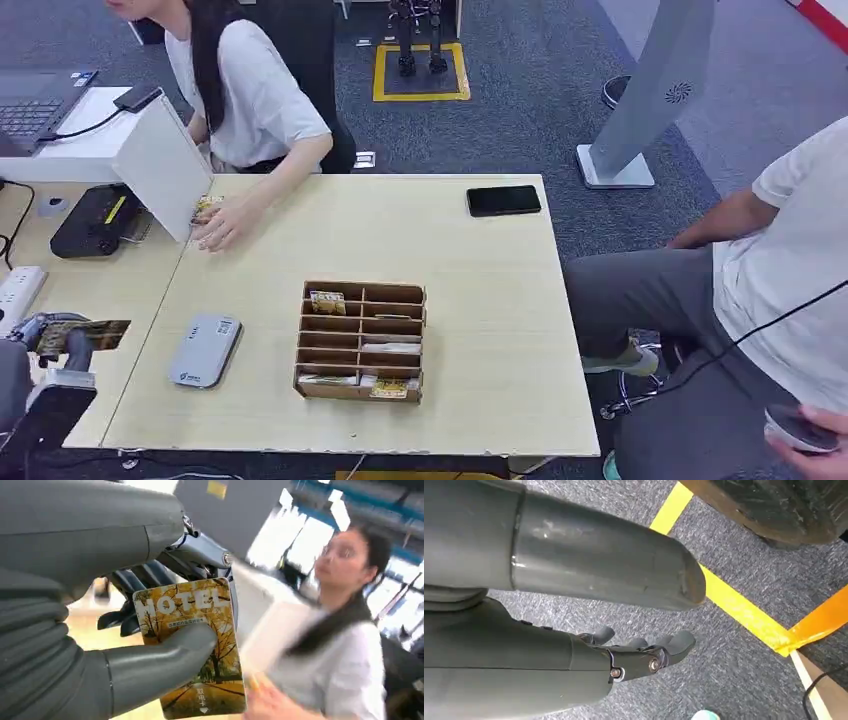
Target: Pass the card to the sensor for recognition and then transmit it.
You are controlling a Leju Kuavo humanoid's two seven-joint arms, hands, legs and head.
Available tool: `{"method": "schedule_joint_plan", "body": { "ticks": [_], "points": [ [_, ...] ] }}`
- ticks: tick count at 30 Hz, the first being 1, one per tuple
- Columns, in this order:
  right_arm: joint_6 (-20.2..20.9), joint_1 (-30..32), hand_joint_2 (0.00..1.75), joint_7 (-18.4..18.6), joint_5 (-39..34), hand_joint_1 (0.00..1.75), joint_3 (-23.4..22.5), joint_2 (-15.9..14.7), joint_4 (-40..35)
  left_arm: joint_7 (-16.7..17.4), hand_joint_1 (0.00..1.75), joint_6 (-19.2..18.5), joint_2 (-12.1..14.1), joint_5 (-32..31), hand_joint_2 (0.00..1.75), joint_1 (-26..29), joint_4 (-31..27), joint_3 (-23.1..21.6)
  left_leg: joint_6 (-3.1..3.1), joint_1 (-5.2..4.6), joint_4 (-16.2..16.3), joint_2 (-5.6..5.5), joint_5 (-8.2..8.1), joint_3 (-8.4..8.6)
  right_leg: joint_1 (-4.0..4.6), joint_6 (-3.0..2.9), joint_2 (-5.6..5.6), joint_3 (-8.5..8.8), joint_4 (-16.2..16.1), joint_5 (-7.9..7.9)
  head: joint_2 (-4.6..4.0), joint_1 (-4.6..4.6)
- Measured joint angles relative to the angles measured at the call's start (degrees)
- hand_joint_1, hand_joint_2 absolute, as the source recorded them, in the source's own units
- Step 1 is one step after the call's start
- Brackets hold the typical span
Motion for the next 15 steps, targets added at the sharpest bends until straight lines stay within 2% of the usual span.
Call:
{"method": "schedule_joint_plan", "body": {
  "ticks": [3, 5, 10, 15],
  "points": [
    [-0.22, -0.23, 0.0, 0.22, -0.02, 0.0, 0.0, 0.0, 0.28, 3.03, 1.75, -5.18, -1.74, 9.3, 1.75, -1.21, -0.19, 0.0, 0.0, 0.0, 0.0, 0.01, 0.0, 0.01, 0.0, -0.01, 0.02, 0.0, 0.0, 0.01, 0.0, 0.0],
    [-0.44, -0.3, 0.0, 0.28, -0.04, 0.0, 0.0, 0.0, 0.37, 5.71, 1.75, -6.99, -2.73, 13.87, 1.75, -2.09, -0.2, -0.02, 0.0, 0.0, 0.0, 0.01, 0.0, 0.01, 0.0, -0.01, 0.01, -0.01, 0.0, 0.01, 0.0, 0.0],
    [-0.76, -0.48, 0.0, 0.61, -0.04, 0.0, 0.0, 0.0, 0.37, 9.46, 1.75, -7.42, -4.15, 16.75, 1.75, -4.0, -0.07, -1.35, 0.0, 0.0, 0.01, 0.01, 0.0, 0.01, 0.0, -0.01, 0.02, -0.01, 0.0, 0.02, 0.0, -0.02],
    [-0.76, -0.58, 0.0, 1.11, 0.02, 0.0, 0.02, 0.0, 0.39, 12.78, 1.75, -4.26, -5.75, 18.85, 1.75, -6.75, 2.05, -3.71, 0.0, 0.0, 0.01, 0.0, 0.01, 0.01, 0.0, -0.01, 0.01, -0.01, 0.0, 0.02, 0.0, 0.02]
  ]
}}
